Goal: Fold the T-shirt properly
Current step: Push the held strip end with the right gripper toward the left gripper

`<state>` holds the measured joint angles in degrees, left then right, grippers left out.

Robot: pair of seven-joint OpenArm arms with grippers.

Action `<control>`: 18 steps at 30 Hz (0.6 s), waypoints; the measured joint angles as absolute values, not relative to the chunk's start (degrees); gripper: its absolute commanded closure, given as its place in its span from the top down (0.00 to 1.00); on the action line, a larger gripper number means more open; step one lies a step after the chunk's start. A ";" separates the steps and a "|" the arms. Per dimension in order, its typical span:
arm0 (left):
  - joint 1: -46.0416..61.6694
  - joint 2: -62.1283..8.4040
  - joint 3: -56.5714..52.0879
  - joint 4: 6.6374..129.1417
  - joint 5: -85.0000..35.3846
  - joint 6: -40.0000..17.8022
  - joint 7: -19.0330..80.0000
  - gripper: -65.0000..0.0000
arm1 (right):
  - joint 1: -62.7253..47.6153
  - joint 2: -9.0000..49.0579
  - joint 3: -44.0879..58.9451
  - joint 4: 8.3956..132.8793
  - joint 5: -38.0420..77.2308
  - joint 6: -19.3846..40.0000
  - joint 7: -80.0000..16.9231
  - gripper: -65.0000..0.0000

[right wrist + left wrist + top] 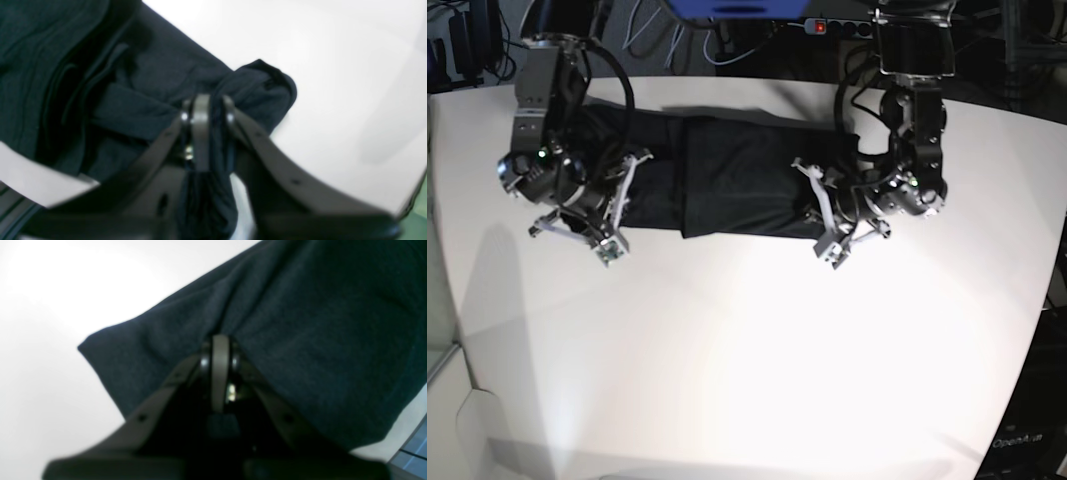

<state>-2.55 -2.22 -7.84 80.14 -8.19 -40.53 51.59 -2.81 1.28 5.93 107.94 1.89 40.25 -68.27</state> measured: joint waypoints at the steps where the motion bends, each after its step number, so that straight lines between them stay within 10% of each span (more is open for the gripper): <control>1: -2.57 -2.22 -7.84 80.14 -8.19 -40.53 51.59 0.00 | -3.27 1.28 5.93 107.94 1.89 40.25 -68.34 0.28; 18: -2.57 -2.26 -7.84 80.14 -8.21 -40.53 51.57 0.00 | -4.71 1.28 6.00 101.71 1.83 40.25 -63.81 0.34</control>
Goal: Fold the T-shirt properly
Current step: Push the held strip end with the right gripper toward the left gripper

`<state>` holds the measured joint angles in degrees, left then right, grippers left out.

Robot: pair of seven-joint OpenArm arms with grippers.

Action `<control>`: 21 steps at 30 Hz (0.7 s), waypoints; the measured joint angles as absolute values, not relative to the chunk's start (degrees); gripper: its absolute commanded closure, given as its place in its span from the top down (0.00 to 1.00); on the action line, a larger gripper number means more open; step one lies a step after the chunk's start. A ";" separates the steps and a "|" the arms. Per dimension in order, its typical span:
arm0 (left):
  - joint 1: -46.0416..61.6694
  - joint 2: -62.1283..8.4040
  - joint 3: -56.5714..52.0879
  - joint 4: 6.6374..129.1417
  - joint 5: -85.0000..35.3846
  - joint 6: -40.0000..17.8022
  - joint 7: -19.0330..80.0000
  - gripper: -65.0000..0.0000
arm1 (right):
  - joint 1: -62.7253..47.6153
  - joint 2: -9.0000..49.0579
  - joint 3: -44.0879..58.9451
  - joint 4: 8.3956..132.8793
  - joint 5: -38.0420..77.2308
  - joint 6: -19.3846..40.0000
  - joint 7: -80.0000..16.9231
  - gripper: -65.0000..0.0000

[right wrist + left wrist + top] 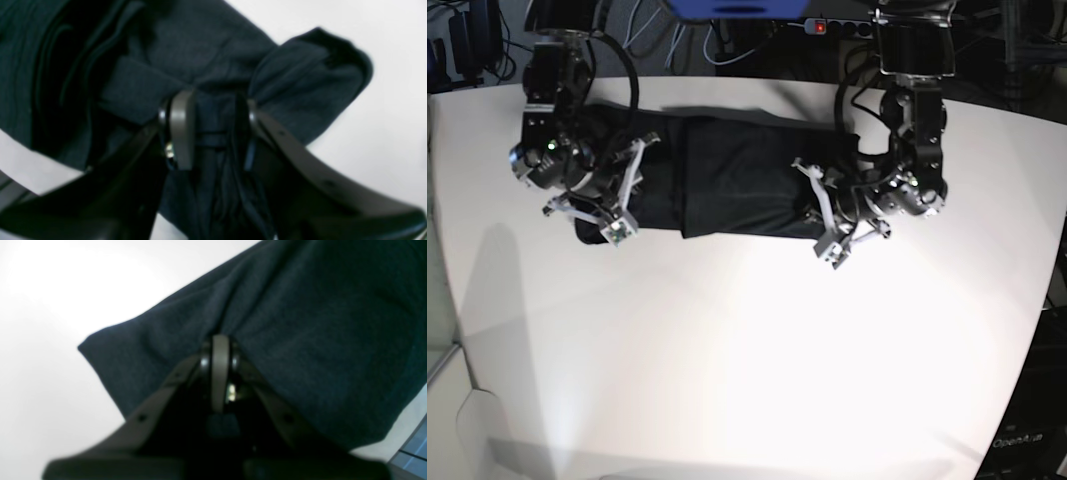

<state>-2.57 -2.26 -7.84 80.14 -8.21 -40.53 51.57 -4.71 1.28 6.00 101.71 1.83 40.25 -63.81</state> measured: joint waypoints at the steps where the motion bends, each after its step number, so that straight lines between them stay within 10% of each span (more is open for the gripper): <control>1: -2.55 -2.26 -7.84 80.14 -8.21 -40.53 51.55 0.00 | -4.78 1.28 6.00 101.71 1.80 40.25 -63.79 0.34; 21: -2.44 -2.35 -7.84 80.14 -8.23 -40.53 51.35 0.00 | -4.47 4.21 6.61 101.71 1.91 40.25 -61.67 0.34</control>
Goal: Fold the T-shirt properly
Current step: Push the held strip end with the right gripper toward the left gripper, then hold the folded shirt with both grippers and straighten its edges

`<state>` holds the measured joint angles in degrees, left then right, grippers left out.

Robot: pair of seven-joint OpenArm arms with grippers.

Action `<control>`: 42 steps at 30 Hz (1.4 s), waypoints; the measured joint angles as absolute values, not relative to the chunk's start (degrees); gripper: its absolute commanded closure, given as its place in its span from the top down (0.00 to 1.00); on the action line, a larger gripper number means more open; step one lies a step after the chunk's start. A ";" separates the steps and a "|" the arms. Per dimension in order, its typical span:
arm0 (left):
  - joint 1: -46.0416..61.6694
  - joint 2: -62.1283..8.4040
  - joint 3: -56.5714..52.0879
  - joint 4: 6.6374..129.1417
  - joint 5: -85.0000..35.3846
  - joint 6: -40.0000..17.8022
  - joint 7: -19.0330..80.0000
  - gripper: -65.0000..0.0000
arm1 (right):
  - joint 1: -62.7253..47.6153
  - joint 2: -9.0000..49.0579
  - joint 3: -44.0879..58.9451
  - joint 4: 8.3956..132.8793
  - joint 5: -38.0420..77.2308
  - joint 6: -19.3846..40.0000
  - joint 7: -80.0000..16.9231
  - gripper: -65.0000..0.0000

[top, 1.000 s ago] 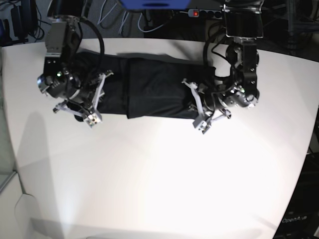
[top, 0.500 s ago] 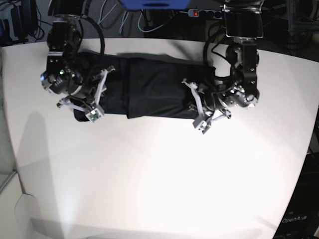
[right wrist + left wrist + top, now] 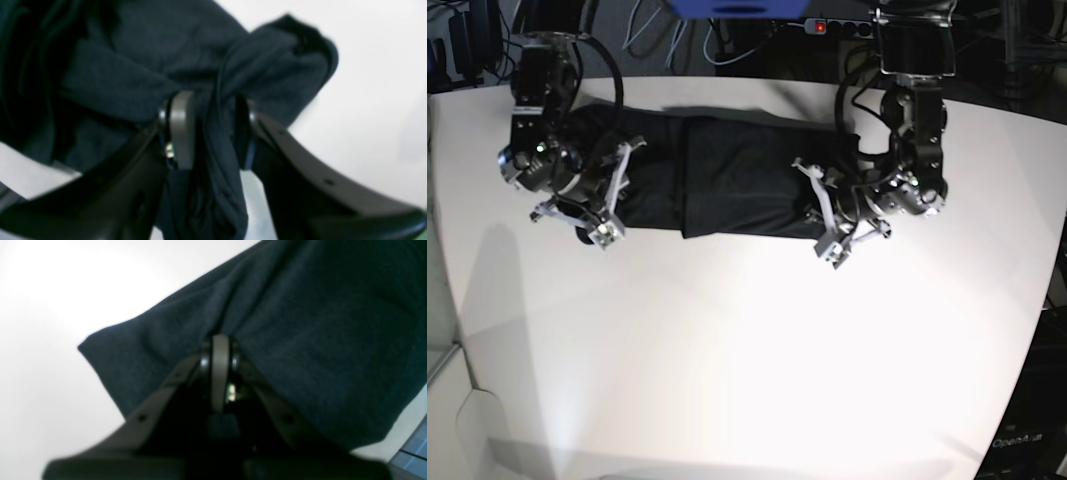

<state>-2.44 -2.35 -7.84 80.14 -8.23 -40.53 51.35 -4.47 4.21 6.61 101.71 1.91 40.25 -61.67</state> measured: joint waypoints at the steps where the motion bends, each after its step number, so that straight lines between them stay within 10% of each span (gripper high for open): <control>1: -2.46 -2.35 -7.84 80.14 -8.25 -40.53 51.37 0.00 | -4.47 4.08 7.35 101.71 1.93 40.25 -61.36 0.34; 32: -2.46 -2.37 -7.84 80.14 -8.38 -40.53 51.37 0.00 | -4.80 3.92 8.58 97.80 1.91 40.23 -60.18 0.33; 38: -2.46 -2.37 -7.84 80.14 -8.38 -40.51 51.35 0.00 | -4.40 3.81 8.62 94.13 2.39 40.21 -58.24 0.01; 42: -2.46 -2.39 -7.84 80.14 -8.38 -40.53 51.40 0.00 | -3.53 3.86 8.47 92.55 2.57 40.18 -56.97 0.00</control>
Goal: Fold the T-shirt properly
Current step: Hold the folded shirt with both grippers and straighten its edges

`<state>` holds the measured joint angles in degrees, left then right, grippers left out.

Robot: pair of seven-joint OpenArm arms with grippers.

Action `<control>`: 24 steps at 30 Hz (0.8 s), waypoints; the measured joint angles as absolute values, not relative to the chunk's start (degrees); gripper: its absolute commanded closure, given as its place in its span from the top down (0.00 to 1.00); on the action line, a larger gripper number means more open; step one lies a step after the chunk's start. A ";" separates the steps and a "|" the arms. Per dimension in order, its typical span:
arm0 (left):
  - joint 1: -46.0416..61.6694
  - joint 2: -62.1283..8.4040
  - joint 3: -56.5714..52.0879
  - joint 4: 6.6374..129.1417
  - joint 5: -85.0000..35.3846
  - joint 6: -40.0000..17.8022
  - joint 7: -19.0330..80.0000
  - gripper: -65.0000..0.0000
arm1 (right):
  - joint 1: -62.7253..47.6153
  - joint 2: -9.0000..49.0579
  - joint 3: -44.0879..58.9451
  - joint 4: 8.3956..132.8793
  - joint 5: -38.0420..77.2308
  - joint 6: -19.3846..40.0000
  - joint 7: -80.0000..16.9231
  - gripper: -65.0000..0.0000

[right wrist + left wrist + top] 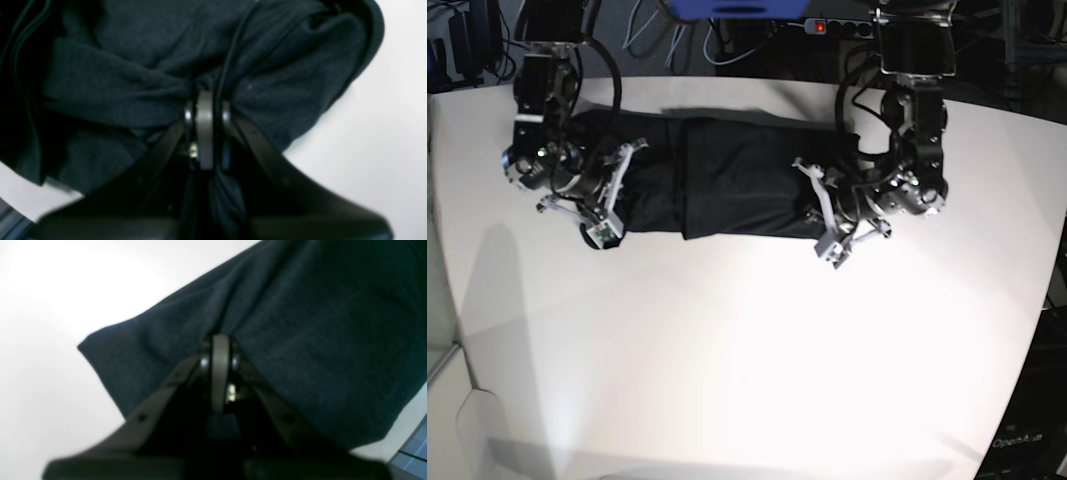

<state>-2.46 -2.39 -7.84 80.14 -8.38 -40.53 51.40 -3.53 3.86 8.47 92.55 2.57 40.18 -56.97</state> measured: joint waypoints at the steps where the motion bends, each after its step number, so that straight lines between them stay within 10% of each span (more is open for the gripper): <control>1: -2.46 -2.37 -7.84 80.14 -8.36 -40.53 51.40 0.00 | -3.55 3.86 8.47 92.53 2.52 40.21 -56.40 0.00; 24: -5.02 -2.20 -8.10 80.14 -6.83 -40.27 53.60 0.00 | -0.99 6.98 8.47 98.41 1.76 40.25 -56.14 0.00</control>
<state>-5.02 -2.20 -8.10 80.14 -6.83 -40.27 53.60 -0.99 6.98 8.47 98.41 1.76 40.25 -56.14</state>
